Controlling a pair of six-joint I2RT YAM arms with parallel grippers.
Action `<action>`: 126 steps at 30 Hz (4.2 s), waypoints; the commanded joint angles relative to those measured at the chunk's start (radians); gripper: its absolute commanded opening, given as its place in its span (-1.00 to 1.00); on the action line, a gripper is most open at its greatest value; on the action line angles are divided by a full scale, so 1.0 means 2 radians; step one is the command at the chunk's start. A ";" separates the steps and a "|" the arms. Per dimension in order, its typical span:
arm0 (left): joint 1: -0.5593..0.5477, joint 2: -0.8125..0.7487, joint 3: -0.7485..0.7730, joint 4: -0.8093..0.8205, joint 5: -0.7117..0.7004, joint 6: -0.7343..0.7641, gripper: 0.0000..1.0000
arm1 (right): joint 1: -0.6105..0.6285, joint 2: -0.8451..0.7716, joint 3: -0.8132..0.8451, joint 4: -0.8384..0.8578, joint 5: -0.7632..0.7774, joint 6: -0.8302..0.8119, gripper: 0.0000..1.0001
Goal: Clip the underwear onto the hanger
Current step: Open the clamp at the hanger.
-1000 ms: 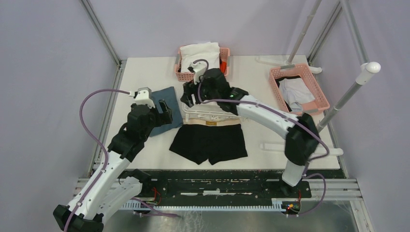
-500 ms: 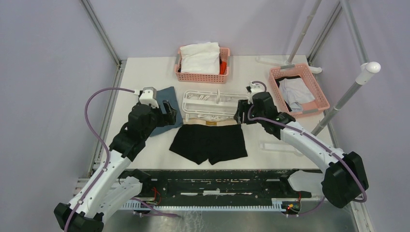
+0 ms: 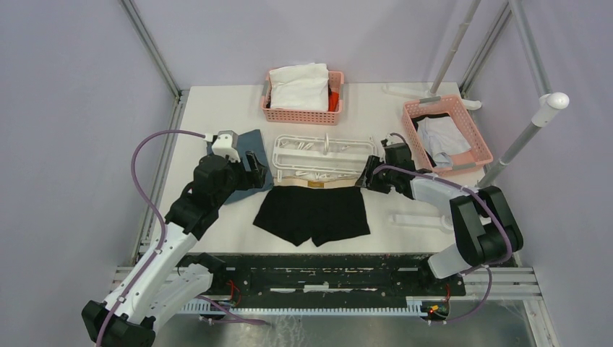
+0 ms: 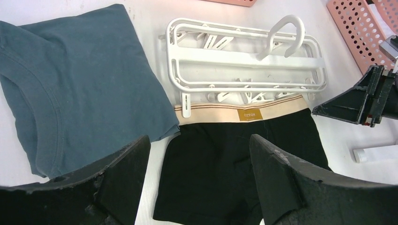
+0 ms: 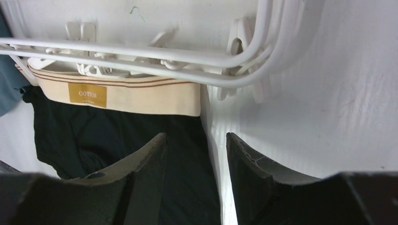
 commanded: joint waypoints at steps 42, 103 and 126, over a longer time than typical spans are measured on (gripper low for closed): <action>-0.003 0.013 -0.008 0.124 0.106 0.035 0.58 | -0.135 0.170 0.041 0.347 -0.175 0.188 0.15; -0.121 0.543 0.338 0.026 0.378 0.568 0.34 | -0.109 -0.057 0.065 0.101 -0.218 0.035 0.12; -0.105 0.595 0.419 -0.051 0.427 0.572 -0.09 | -0.097 -0.071 0.084 0.055 -0.211 -0.014 0.14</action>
